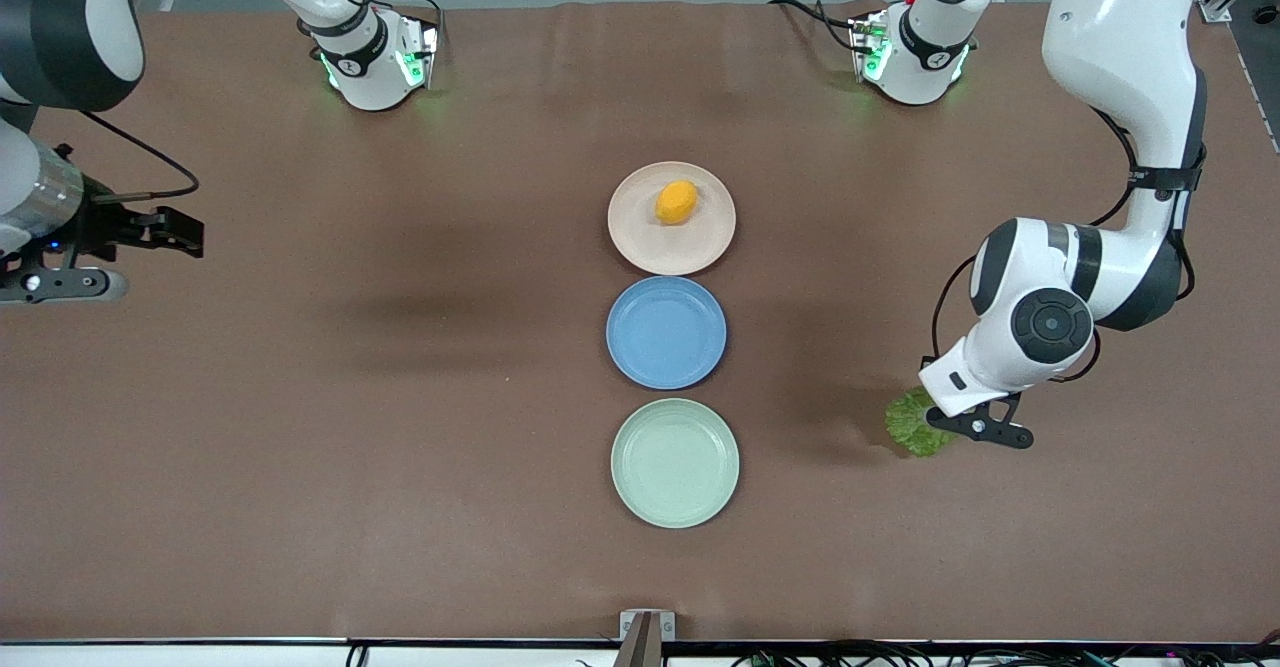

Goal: Pick lemon and lettuce from plates
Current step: 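Lift the lettuce leaf and carry it off the green plate, then release the lettuce on the table while the right gripper reaches the lemon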

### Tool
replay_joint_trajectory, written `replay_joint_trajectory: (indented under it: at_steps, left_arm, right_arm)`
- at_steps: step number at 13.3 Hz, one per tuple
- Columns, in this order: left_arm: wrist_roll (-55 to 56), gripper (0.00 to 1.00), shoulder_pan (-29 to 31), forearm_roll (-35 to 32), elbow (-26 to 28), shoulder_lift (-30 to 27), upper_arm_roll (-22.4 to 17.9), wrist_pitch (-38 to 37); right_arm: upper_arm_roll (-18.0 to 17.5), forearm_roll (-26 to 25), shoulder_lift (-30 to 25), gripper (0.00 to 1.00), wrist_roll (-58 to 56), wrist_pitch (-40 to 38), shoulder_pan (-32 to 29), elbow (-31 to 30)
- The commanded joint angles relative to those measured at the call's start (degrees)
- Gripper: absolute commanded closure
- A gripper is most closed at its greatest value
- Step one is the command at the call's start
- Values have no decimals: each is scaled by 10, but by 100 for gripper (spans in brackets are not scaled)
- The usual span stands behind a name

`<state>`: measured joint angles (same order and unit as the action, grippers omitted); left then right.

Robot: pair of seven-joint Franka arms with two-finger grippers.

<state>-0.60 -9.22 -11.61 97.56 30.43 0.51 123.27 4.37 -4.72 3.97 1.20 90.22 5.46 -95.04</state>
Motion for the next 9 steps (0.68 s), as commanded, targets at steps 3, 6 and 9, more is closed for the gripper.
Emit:
replay_joint_trajectory:
  at_steps: [3,6,9]
  left_arm:
    - [11,92,22,-21,98,-19,1,119]
    - [6,0,24,-26,94,-35,5,109]
    - [6,0,24,-25,79,-70,5,82]
  right_arm:
    - [-2,92,-18,0,242,-14,64,-24]
    - [-5,112,-33,0,405,49,147,-79]
    - [-13,112,-39,0,576,156,257,-157]
